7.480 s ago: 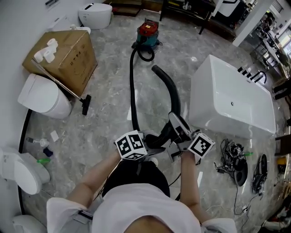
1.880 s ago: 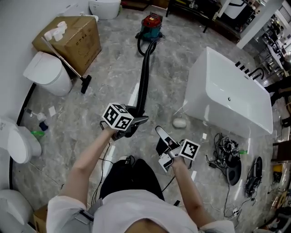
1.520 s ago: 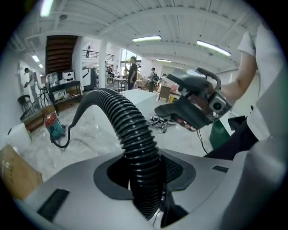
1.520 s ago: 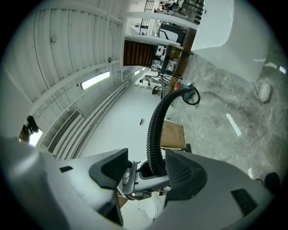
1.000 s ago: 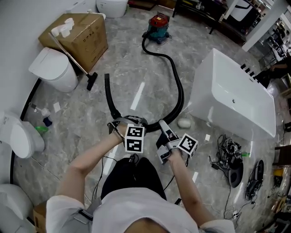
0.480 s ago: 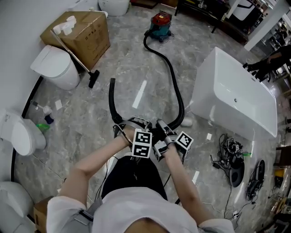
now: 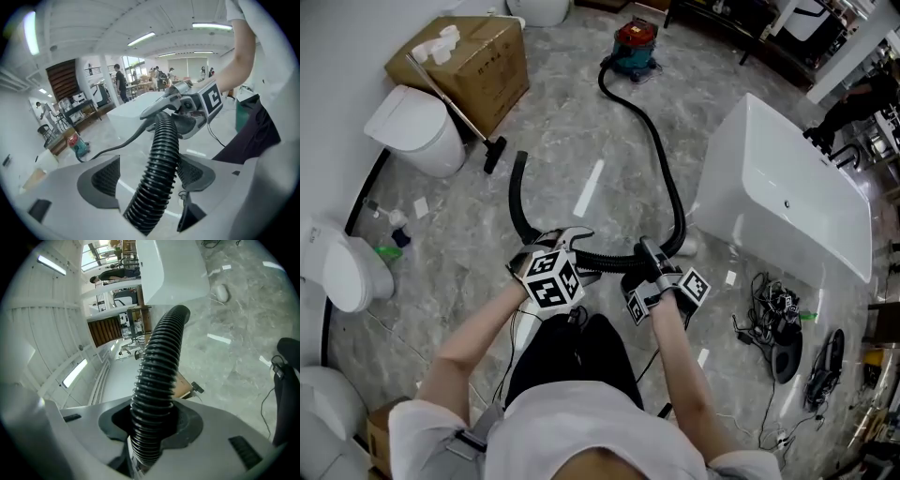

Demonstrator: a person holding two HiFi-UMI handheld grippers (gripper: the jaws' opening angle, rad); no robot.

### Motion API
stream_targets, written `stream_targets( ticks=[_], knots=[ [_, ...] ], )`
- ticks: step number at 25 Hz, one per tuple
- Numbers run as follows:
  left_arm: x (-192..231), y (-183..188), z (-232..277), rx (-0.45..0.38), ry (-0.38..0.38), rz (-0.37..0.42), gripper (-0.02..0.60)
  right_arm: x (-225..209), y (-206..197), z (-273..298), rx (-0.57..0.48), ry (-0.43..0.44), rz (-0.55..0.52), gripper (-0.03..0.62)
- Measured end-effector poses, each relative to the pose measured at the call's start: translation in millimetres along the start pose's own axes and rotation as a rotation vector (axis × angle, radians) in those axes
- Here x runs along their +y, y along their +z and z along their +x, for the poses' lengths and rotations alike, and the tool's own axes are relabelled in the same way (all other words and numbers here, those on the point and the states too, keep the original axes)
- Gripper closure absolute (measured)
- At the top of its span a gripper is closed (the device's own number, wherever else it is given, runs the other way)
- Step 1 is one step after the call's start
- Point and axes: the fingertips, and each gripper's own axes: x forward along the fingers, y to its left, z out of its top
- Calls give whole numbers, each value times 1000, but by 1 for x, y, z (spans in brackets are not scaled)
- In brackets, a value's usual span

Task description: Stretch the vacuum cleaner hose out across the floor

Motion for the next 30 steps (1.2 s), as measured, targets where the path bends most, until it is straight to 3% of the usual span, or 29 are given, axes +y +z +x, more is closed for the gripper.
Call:
stream_targets(
  ticks=[6, 8, 11, 14, 17, 21, 26, 30],
  knots=[
    [20, -18, -28, -28, 78, -115, 213, 7, 16, -1, -40, 10, 4, 449],
    [36, -34, -48, -38, 128, -184, 212, 10, 25, -4, -58, 14, 6, 448],
    [65, -52, -85, -167, 188, -432, 212, 15, 35, -11, -73, 30, -8, 448],
    [88, -66, -109, -329, 185, -710, 212, 18, 38, -17, -63, 50, -4, 448],
    [103, -84, -113, -393, 181, -877, 212, 21, 35, -22, -42, 72, 1, 448],
    [115, -109, -109, -512, 133, -1163, 212, 31, 23, -26, -7, 118, 8, 449],
    [121, -128, -105, -654, 121, -1377, 212, 45, 16, -37, 31, 165, 9, 448],
    [110, -127, -90, -696, 23, -1437, 212, 46, 15, -44, 44, 177, 6, 448]
  ],
)
